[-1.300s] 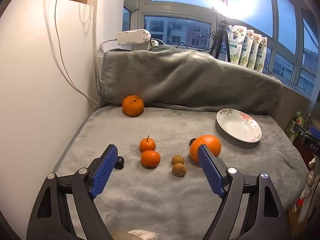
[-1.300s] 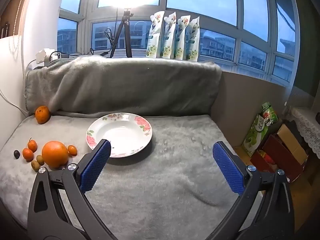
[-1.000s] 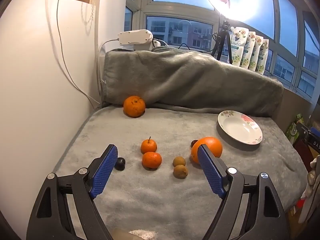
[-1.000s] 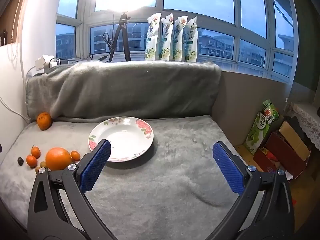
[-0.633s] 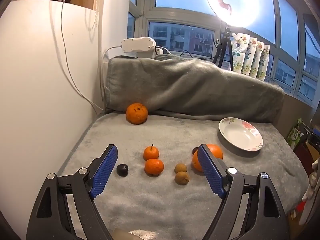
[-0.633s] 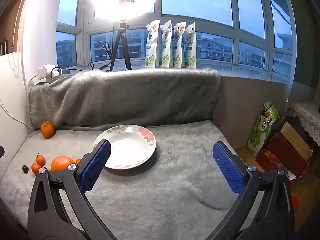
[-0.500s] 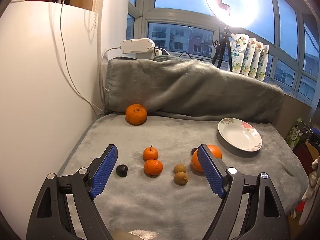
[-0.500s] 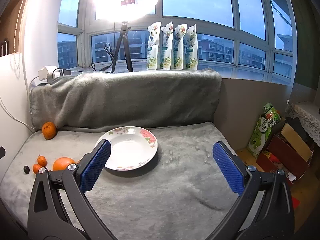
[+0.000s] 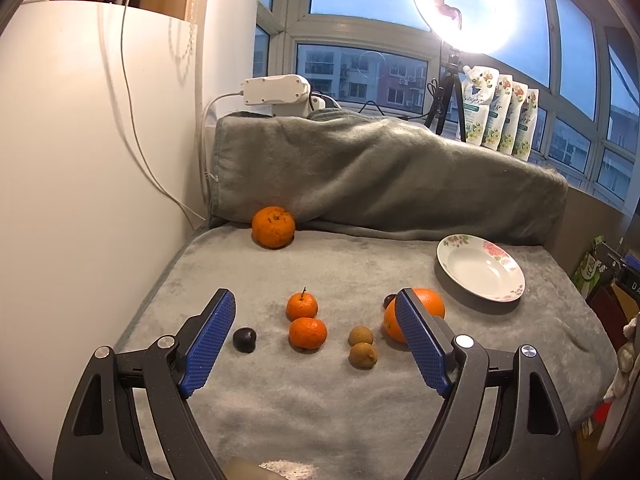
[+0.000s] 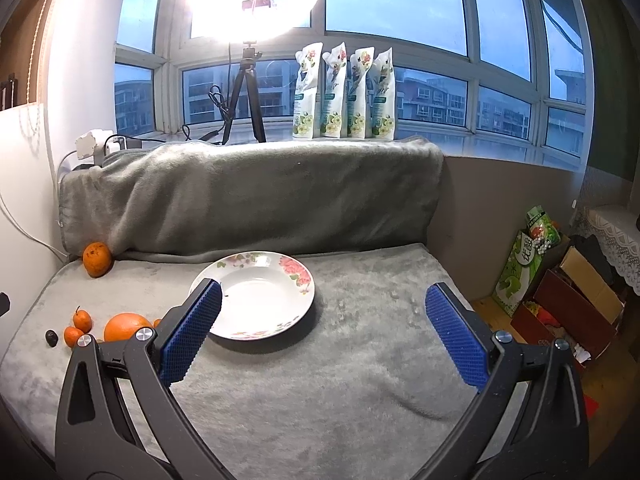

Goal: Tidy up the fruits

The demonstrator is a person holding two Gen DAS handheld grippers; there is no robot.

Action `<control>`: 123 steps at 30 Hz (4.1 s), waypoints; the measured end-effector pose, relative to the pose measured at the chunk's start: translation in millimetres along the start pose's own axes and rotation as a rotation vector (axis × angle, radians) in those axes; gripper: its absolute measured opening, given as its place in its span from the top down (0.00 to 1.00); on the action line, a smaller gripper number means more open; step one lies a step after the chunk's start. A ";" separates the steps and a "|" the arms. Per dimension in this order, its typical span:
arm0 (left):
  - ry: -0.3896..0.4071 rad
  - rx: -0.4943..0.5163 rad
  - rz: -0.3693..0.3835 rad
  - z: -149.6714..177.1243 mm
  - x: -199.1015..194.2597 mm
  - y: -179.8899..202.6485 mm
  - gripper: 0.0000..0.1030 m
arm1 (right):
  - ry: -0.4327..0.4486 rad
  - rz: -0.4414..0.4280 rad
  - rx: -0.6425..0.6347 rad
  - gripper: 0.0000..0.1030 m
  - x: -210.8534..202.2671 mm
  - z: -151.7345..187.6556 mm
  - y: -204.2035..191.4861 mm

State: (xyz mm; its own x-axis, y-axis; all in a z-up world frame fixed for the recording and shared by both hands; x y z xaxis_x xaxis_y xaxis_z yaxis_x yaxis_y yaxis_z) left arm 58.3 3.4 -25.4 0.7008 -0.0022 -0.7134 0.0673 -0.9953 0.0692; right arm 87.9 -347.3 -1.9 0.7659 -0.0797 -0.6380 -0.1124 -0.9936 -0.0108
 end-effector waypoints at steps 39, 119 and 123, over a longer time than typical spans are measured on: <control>-0.002 0.007 -0.005 -1.3 -1.5 -1.0 0.20 | -0.010 -0.006 -0.004 0.00 5.5 1.6 -3.8; -0.231 0.080 0.374 22.7 79.6 47.4 0.50 | -0.489 -0.657 -0.153 0.18 112.9 43.0 -156.8; -0.253 0.126 0.383 23.1 90.7 59.8 0.53 | -0.537 -0.679 -0.150 0.19 125.8 44.5 -168.7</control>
State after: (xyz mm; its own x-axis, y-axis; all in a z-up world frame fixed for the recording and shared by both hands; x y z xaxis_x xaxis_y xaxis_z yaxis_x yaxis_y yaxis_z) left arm 109.4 -58.6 -102.1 0.4627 -0.3790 -0.8014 -0.2596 -0.9223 0.2863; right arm 175.1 -186.1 -114.6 0.2314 0.5436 -0.8068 0.3732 -0.8155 -0.4424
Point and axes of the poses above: each gripper's, at about its wrist camera, not at the fingertips, and x roughly the way its jaws point, y to its right, z to its underside, the point moved 7 cm from there along x, roughly the way its jaws point, and after that the axes turned 15 degrees about -y, right-handed, at the moved point
